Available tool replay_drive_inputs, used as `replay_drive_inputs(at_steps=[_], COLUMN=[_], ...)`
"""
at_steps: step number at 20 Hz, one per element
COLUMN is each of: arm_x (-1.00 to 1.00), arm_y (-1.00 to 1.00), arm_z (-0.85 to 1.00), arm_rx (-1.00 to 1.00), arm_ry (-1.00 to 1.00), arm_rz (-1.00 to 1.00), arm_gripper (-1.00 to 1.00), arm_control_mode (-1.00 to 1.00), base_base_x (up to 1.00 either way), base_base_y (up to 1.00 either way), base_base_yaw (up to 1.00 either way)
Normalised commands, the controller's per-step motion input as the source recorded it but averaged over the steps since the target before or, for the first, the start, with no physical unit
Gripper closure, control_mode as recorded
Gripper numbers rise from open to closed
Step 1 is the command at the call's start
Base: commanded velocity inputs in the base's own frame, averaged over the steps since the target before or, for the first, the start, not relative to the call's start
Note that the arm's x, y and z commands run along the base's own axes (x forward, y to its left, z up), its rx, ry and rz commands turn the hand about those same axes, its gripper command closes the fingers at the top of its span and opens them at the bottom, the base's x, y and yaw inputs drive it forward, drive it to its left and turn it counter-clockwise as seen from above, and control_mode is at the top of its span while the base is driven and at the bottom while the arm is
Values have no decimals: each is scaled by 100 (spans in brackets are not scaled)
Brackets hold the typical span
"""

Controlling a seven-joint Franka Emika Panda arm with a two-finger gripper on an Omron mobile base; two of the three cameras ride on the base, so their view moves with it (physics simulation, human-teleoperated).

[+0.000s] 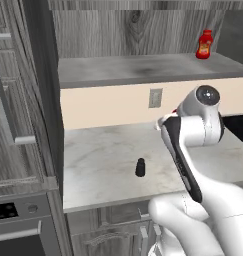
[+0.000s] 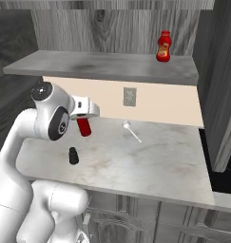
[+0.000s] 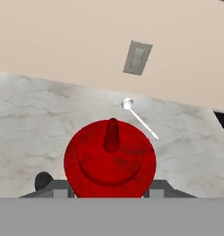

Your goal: Pick the ketchup and shaker from the counter and place them in the cabinet.

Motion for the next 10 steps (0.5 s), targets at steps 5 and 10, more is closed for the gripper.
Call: replay_drive_inputs(at_steps=[5, 10], arm_x=[-10, -19], arm_y=[-15, -15], arm_z=[47, 52], arm_rx=[4, 1], arm_ry=[0, 0], arm_rz=[-10, -10], arm_gripper=[100, 100], arm_control_mode=[-100, -100], base_base_x=[0, 0], base_base_y=[0, 0], base_base_yaw=[0, 0])
